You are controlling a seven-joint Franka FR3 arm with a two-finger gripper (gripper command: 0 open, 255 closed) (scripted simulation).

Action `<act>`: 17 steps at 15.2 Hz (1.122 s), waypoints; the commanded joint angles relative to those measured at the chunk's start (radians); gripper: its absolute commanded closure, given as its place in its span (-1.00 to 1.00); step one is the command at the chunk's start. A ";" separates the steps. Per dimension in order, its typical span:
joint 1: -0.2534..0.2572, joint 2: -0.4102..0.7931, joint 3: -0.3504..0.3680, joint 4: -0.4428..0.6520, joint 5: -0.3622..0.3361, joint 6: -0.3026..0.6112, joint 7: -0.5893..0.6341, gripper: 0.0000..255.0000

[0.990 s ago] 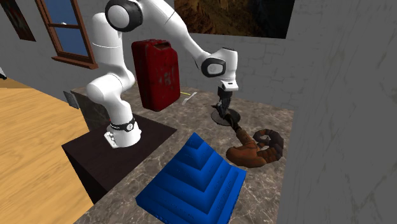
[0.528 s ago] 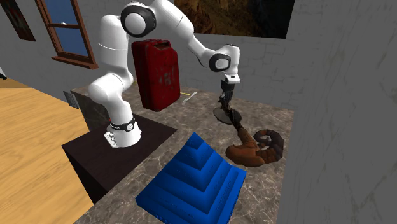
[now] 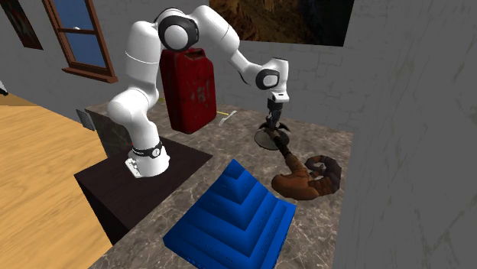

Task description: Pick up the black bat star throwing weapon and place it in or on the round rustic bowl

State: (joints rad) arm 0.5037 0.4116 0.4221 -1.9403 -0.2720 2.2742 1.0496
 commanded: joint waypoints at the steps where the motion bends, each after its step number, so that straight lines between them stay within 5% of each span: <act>1: 0.004 0.019 -0.006 -0.009 -0.010 0.021 0.008 1.00; 15: 0.029 0.070 -0.038 -0.016 -0.034 0.078 0.025 1.00; 16: 0.039 0.077 -0.038 -0.015 -0.039 0.081 0.038 -1.00; 17: 0.038 0.064 -0.033 -0.023 -0.034 0.077 0.038 -1.00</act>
State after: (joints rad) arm 0.5350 0.4109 0.3923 -1.9581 -0.3040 2.3587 1.0829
